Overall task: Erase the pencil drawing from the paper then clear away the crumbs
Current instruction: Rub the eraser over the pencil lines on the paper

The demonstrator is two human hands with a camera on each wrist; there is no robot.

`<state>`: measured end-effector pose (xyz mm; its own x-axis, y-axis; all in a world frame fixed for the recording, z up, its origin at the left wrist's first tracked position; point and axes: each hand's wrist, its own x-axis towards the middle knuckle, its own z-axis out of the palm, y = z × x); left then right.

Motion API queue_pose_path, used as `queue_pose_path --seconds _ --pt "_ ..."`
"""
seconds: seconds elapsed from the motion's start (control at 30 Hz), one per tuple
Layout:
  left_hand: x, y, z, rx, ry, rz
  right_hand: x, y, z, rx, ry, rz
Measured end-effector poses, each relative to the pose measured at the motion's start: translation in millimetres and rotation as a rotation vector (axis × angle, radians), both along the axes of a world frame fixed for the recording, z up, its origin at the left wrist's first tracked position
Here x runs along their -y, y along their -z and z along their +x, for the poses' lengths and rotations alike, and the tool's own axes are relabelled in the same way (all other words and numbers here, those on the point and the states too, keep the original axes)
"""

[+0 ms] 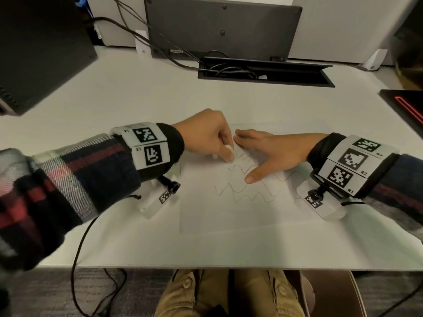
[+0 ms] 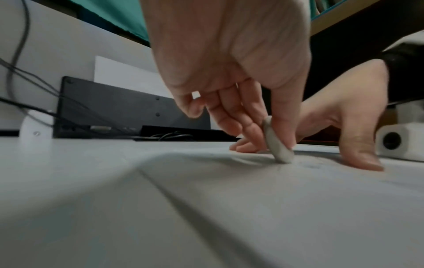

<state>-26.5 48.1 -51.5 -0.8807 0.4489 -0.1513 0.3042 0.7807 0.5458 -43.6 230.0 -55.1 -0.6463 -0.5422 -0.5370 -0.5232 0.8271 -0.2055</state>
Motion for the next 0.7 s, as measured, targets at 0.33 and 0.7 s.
queue_pose_path --seconds 0.33,0.7 --pt "-11 0 1 -0.006 0.039 -0.016 -2 6 -6 0.008 -0.020 -0.043" --pt "-9 2 0 -0.060 -0.012 -0.020 -3 7 -7 -0.009 -0.039 -0.042"
